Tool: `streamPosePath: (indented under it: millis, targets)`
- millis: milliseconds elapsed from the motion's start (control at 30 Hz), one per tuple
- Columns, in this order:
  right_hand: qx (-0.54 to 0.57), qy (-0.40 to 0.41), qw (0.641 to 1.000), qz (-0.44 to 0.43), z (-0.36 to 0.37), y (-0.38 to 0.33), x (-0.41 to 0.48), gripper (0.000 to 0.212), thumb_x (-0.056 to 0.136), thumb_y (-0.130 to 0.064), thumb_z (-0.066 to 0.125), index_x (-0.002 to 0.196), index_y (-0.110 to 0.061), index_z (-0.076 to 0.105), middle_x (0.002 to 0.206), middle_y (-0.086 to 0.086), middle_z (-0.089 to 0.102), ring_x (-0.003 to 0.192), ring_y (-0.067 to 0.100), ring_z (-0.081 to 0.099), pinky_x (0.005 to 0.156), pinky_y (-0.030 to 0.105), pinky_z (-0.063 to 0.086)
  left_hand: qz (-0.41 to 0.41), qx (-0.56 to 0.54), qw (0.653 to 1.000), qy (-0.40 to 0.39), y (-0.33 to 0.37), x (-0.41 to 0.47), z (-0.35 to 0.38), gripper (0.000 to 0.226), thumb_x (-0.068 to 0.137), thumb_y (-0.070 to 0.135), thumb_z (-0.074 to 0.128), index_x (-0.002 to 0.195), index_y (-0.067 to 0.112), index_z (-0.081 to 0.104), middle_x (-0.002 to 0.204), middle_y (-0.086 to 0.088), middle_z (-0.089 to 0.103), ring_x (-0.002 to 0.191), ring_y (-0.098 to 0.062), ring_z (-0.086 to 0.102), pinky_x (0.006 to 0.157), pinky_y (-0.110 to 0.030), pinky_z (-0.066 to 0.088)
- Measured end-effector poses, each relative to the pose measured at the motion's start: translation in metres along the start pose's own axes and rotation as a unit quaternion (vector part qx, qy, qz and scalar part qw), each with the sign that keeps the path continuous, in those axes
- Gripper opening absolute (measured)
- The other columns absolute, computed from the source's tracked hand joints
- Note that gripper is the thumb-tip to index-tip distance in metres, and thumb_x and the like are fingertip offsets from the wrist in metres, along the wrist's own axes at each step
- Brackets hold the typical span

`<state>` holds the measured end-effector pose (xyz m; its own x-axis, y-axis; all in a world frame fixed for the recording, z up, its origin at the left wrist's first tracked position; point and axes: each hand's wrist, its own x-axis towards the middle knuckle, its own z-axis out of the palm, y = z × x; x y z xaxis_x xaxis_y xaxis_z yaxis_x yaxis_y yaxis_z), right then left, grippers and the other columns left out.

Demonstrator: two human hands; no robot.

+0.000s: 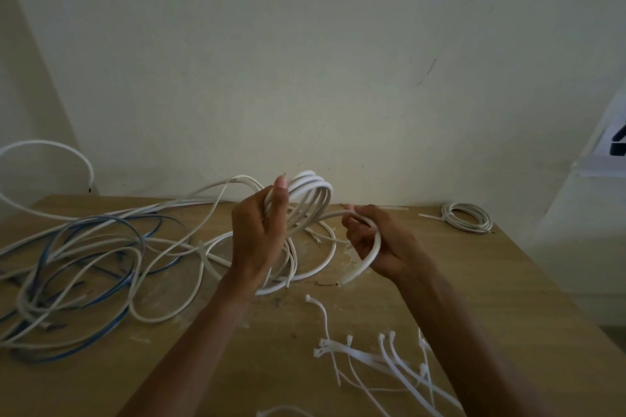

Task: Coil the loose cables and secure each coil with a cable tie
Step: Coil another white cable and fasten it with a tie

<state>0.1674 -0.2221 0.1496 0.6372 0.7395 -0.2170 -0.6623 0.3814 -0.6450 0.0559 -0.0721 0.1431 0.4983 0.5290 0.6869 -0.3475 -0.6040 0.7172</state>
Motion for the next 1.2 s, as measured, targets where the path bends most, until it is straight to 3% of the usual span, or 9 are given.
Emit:
streamPosePath:
  millis: [100, 233, 333, 433, 533, 700, 900, 1033, 1200]
  targets:
    - [-0.134, 0.056, 0.980, -0.134, 0.008, 0.013, -0.003, 0.013, 0.102, -0.015, 0.053, 0.105, -0.003, 0.057, 0.077, 0.004, 0.049, 0.055, 0.008, 0.044, 0.048, 0.019, 0.043, -0.011, -0.007, 1.000, 0.015, 0.007, 0.000, 0.006, 0.050, 0.107, 0.030, 0.044, 0.057, 0.029, 0.043, 0.043, 0.011, 0.039, 0.038, -0.007, 0.034, 0.044, -0.015, 0.025]
    - [-0.312, 0.139, 0.884, -0.320, 0.016, 0.035, -0.005, 0.047, 0.107, -0.048, 0.038, 0.109, -0.008, 0.062, 0.091, 0.013, 0.059, 0.079, 0.018, 0.055, 0.070, 0.030, 0.048, 0.006, -0.021, 0.996, -0.088, 0.020, -0.014, 0.017, 0.043, 0.108, 0.032, 0.039, 0.067, 0.031, 0.053, 0.051, 0.016, 0.055, 0.044, -0.004, 0.051, 0.044, -0.014, 0.034]
    - [-0.389, 0.126, 0.814, -0.412, 0.011, 0.038, -0.004, 0.057, 0.104, -0.058, 0.031, 0.099, -0.011, 0.063, 0.084, 0.014, 0.062, 0.072, 0.018, 0.059, 0.063, 0.029, 0.050, -0.051, -0.047, 0.982, -0.176, 0.027, -0.021, 0.023, 0.053, 0.102, 0.063, 0.036, 0.088, 0.029, 0.073, 0.069, 0.005, 0.071, 0.062, -0.010, 0.069, 0.054, -0.035, 0.055]
    - [-0.457, 0.149, 0.726, -0.492, 0.005, 0.034, -0.003, 0.032, 0.102, -0.044, 0.049, 0.091, -0.014, 0.056, 0.074, -0.001, 0.055, 0.063, 0.004, 0.048, 0.055, 0.019, 0.040, -0.237, -0.240, 0.912, -0.232, 0.022, -0.010, 0.014, 0.075, 0.065, 0.097, 0.047, 0.063, 0.023, 0.056, 0.045, 0.008, 0.046, 0.036, -0.005, 0.041, 0.038, -0.021, 0.036]
    - [-0.488, 0.181, 0.679, -0.518, -0.002, 0.026, 0.003, 0.030, 0.097, -0.046, 0.055, 0.092, -0.016, 0.054, 0.091, -0.001, 0.054, 0.079, 0.000, 0.050, 0.067, 0.012, 0.041, -0.326, -0.399, 0.815, -0.264, 0.014, -0.001, 0.005, 0.070, 0.067, 0.083, 0.067, 0.068, 0.018, 0.043, 0.044, 0.008, 0.032, 0.035, -0.006, 0.027, 0.038, -0.020, 0.028]
    - [-0.509, 0.071, 0.710, -0.482, -0.006, 0.020, 0.010, 0.037, 0.105, -0.042, 0.044, 0.129, -0.017, 0.056, 0.092, -0.008, 0.065, 0.078, 0.007, 0.062, 0.061, 0.023, 0.051, -0.349, -0.452, 0.775, -0.269, 0.010, 0.003, 0.005, 0.021, 0.083, 0.032, 0.050, 0.073, 0.014, 0.049, 0.055, 0.004, 0.025, 0.042, -0.008, 0.025, 0.042, -0.022, 0.027]
    - [-0.569, 0.070, 0.640, -0.512, -0.006, 0.011, 0.005, 0.035, 0.105, -0.037, 0.043, 0.122, -0.018, 0.068, 0.102, -0.024, 0.057, 0.096, 0.014, 0.060, 0.076, 0.023, 0.048, -0.355, -0.430, 0.787, -0.265, 0.009, 0.000, 0.010, 0.014, 0.076, 0.025, 0.049, 0.078, 0.012, 0.048, 0.062, 0.000, 0.035, 0.052, -0.011, 0.029, 0.047, -0.024, 0.030]
    - [-0.607, 0.088, 0.592, -0.523, -0.011, 0.009, 0.008, 0.027, 0.104, -0.031, 0.050, 0.114, -0.015, 0.069, 0.097, -0.003, 0.064, 0.091, 0.012, 0.053, 0.074, 0.006, 0.036, -0.389, -0.411, 0.795, -0.220, 0.005, -0.004, 0.017, 0.021, 0.082, 0.021, 0.043, 0.092, 0.006, 0.053, 0.071, -0.006, 0.047, 0.063, -0.019, 0.048, 0.059, -0.032, 0.045]
    - [-0.607, 0.119, 0.595, -0.513, -0.015, 0.019, 0.014, 0.024, 0.105, -0.028, 0.050, 0.112, -0.014, 0.068, 0.096, 0.005, 0.063, 0.084, 0.001, 0.045, 0.072, 0.002, 0.033, -0.369, -0.287, 0.879, -0.097, 0.013, -0.015, 0.033, 0.041, 0.104, 0.036, 0.034, 0.092, 0.008, 0.062, 0.055, 0.001, 0.036, 0.042, -0.011, 0.033, 0.046, -0.024, 0.034]
